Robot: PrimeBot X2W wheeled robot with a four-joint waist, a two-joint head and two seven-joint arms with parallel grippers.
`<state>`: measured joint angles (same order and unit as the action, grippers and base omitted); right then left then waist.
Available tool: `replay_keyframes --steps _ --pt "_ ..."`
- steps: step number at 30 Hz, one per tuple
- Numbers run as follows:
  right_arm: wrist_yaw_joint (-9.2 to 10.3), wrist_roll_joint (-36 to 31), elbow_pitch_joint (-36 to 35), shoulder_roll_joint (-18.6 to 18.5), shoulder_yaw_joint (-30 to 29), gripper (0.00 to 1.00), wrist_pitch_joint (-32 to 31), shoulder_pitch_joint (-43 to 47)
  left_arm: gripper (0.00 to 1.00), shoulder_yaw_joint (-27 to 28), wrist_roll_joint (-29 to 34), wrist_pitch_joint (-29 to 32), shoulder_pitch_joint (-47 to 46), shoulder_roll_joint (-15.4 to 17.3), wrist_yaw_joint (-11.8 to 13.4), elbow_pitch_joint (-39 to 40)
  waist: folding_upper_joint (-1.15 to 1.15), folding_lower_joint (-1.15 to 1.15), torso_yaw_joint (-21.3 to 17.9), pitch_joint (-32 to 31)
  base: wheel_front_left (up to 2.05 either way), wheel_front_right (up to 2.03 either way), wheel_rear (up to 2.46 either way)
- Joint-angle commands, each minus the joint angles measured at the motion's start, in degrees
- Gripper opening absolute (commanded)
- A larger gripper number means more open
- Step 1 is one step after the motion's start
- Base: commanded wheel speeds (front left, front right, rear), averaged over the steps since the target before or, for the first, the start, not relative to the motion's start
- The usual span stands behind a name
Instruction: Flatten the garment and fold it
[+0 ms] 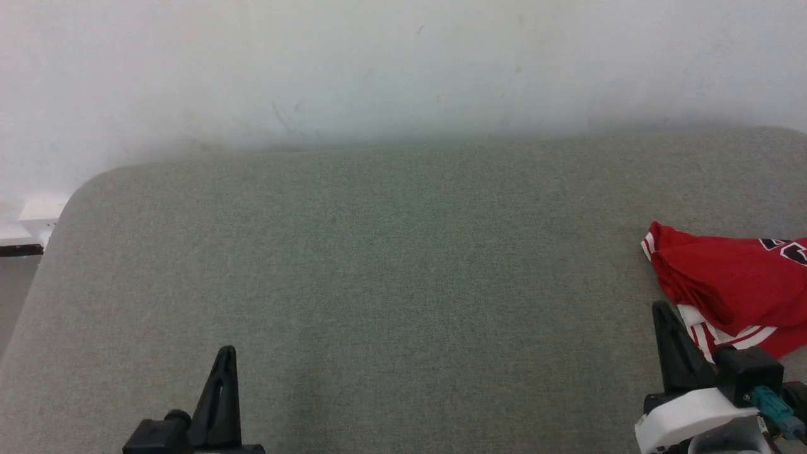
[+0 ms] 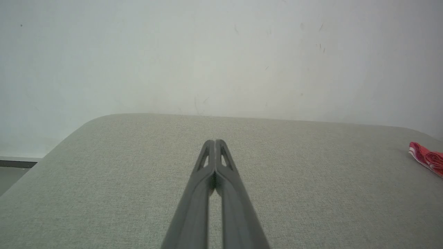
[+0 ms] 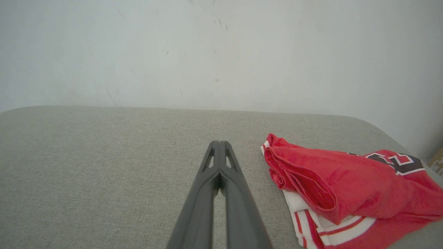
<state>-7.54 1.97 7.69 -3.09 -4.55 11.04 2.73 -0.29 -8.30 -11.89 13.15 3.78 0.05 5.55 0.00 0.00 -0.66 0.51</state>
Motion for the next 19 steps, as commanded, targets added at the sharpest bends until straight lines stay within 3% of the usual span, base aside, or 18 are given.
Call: replay_keyframes --steps 1,19 --pt "0.01 -0.4 -0.4 0.0 0.2 0.0 -0.3 -0.5 0.0 0.1 0.9 0.4 -1.4 -0.2 0.0 -0.2 0.0 0.0 0.0 0.0 0.0 0.0 0.0" --pt "0.02 -0.7 -1.7 0.1 1.0 0.0 -2.2 -0.9 0.0 0.1 2.2 2.5 -3.5 -0.3 0.0 -1.2 0.0 0.0 0.1 -0.1 0.0 0.0 0.0"
